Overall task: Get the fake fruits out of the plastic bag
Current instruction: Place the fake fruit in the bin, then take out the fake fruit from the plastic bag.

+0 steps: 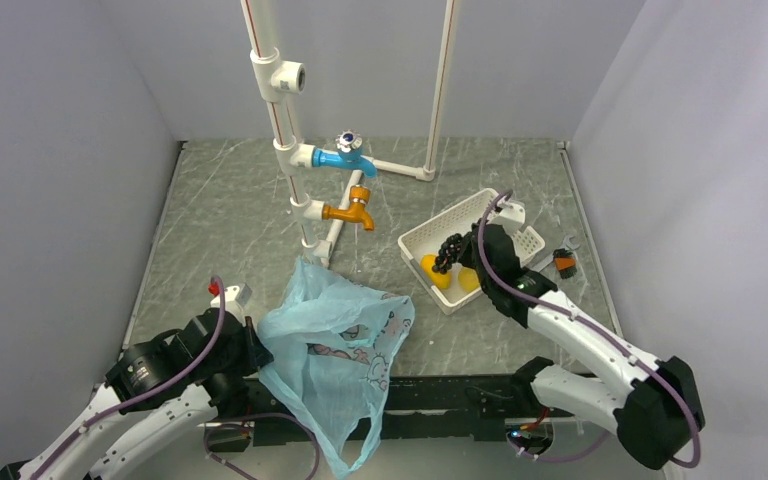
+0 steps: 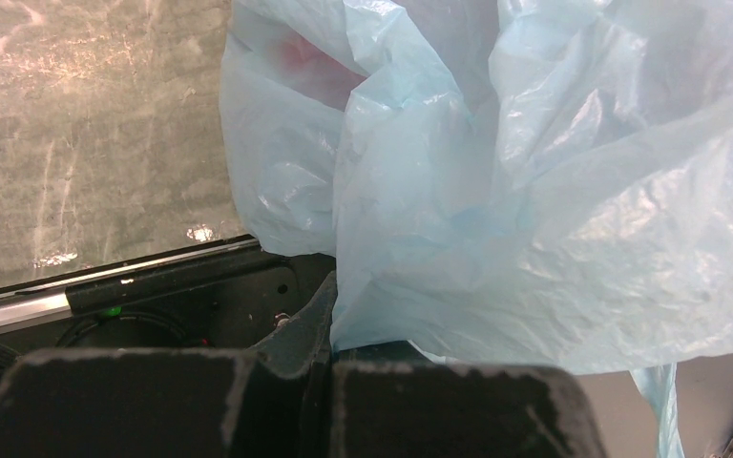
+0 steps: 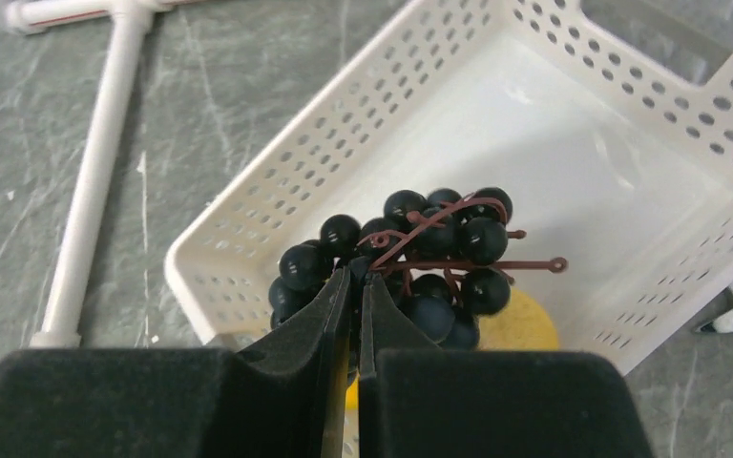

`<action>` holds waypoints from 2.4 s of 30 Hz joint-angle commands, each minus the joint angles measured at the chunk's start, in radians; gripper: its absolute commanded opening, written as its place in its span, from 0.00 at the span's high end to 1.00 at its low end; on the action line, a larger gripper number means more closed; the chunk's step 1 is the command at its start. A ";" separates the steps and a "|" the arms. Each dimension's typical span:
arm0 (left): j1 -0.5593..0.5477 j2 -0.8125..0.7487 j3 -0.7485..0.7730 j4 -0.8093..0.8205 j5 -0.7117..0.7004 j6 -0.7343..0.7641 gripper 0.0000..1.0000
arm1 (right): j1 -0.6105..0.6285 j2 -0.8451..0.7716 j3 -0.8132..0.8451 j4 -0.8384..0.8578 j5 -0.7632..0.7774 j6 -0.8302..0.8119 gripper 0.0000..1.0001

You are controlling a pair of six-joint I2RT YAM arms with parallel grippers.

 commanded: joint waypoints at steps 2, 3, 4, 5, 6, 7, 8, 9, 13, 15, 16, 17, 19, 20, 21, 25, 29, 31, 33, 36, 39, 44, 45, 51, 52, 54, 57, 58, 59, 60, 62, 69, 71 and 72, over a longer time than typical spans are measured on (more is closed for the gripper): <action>-0.003 -0.006 0.000 0.001 -0.015 -0.013 1.00 | -0.091 0.066 0.050 -0.021 -0.135 0.119 0.94; -0.003 -0.007 0.001 0.003 -0.015 -0.013 1.00 | -0.098 0.077 0.052 -0.027 -0.145 0.122 0.87; -0.002 -0.006 0.000 0.003 -0.014 -0.011 1.00 | -0.103 0.084 0.051 -0.028 -0.156 0.120 0.78; -0.003 -0.005 0.000 0.004 -0.012 -0.009 1.00 | -0.105 0.090 0.050 -0.030 -0.164 0.118 0.69; -0.003 -0.004 0.001 0.004 -0.011 -0.008 1.00 | -0.104 0.092 0.048 -0.029 -0.169 0.114 0.66; -0.003 -0.002 0.001 0.005 -0.011 -0.007 1.00 | -0.105 0.091 0.045 -0.026 -0.172 0.110 0.63; -0.002 0.000 0.000 0.004 -0.012 -0.008 1.00 | -0.105 0.087 0.043 -0.026 -0.172 0.105 0.59; -0.003 0.000 0.000 0.004 -0.011 -0.008 1.00 | -0.105 0.084 0.044 -0.028 -0.173 0.100 0.55; -0.002 0.000 0.000 0.008 -0.008 -0.003 1.00 | -0.105 0.051 0.054 -0.026 -0.195 0.076 0.51; -0.002 0.000 0.000 0.007 -0.008 -0.003 1.00 | -0.106 0.032 0.060 -0.010 -0.249 0.047 0.49; -0.003 -0.002 0.000 0.008 -0.009 -0.004 1.00 | -0.106 0.024 0.063 0.003 -0.296 0.018 0.47; -0.002 -0.005 0.001 0.007 -0.009 -0.004 1.00 | -0.104 0.014 0.065 0.019 -0.352 -0.008 0.46; -0.002 -0.007 0.000 0.009 -0.006 -0.003 1.00 | -0.103 -0.008 0.050 0.079 -0.518 -0.051 0.44; -0.003 -0.007 0.000 0.009 -0.006 -0.001 1.00 | -0.101 -0.021 0.032 0.116 -0.596 -0.066 0.43; -0.003 -0.009 0.000 0.009 -0.007 -0.001 1.00 | -0.101 -0.038 0.008 0.178 -0.662 -0.080 0.42; -0.003 -0.012 0.000 0.009 -0.006 -0.003 1.00 | -0.095 -0.116 -0.076 0.350 -0.858 -0.103 0.32; -0.003 -0.009 0.000 0.009 -0.008 -0.002 1.00 | -0.091 -0.129 -0.113 0.474 -1.071 -0.100 0.29; -0.003 -0.008 0.000 0.010 -0.008 -0.004 1.00 | -0.082 -0.143 -0.139 0.572 -1.212 -0.081 0.25; -0.003 -0.007 0.000 0.008 -0.008 -0.004 1.00 | -0.043 -0.172 -0.151 0.628 -1.283 -0.083 0.19; -0.002 -0.008 0.000 0.008 -0.008 -0.006 1.00 | 0.108 -0.230 -0.107 0.526 -1.241 -0.199 0.17; -0.003 -0.002 0.000 0.007 -0.009 -0.006 1.00 | 0.277 -0.263 -0.067 0.442 -1.085 -0.287 0.13; -0.002 0.006 0.000 0.006 -0.013 -0.009 1.00 | 0.481 -0.214 -0.054 0.478 -0.953 -0.310 0.08; -0.002 0.007 0.000 0.005 -0.013 -0.011 1.00 | 0.528 -0.187 -0.041 0.466 -0.903 -0.328 0.08; -0.002 0.007 0.000 0.001 -0.018 -0.015 1.00 | 0.829 0.075 0.159 0.264 -0.558 -0.502 0.37; -0.003 0.006 0.000 0.001 -0.016 -0.015 1.00 | 0.859 0.121 0.191 0.237 -0.514 -0.532 0.44; -0.003 0.006 0.000 0.001 -0.017 -0.015 1.00 | 0.906 0.208 0.238 0.205 -0.446 -0.563 0.54; -0.002 0.004 0.000 0.000 -0.017 -0.016 1.00 | 0.930 0.307 0.279 0.183 -0.398 -0.571 0.64; -0.002 0.003 0.000 0.002 -0.018 -0.015 1.00 | 0.931 0.344 0.287 0.181 -0.387 -0.567 0.65; -0.003 0.002 0.000 0.001 -0.017 -0.015 1.00 | 0.931 0.372 0.295 0.179 -0.374 -0.567 0.68; -0.002 0.001 0.000 0.001 -0.017 -0.015 1.00 | 0.931 0.401 0.306 0.174 -0.364 -0.567 0.70; -0.003 0.000 0.000 0.001 -0.016 -0.013 1.00 | 0.931 0.466 0.335 0.155 -0.326 -0.567 0.72; -0.002 -0.004 0.000 0.003 -0.015 -0.012 1.00 | 0.928 0.741 0.531 0.023 0.016 -0.525 0.88; -0.002 -0.008 0.000 0.003 -0.014 -0.012 1.00 | 0.926 0.798 0.571 0.010 0.087 -0.528 0.87; -0.002 -0.011 0.000 0.003 -0.015 -0.012 1.00 | 0.922 0.822 0.588 0.006 0.104 -0.529 0.86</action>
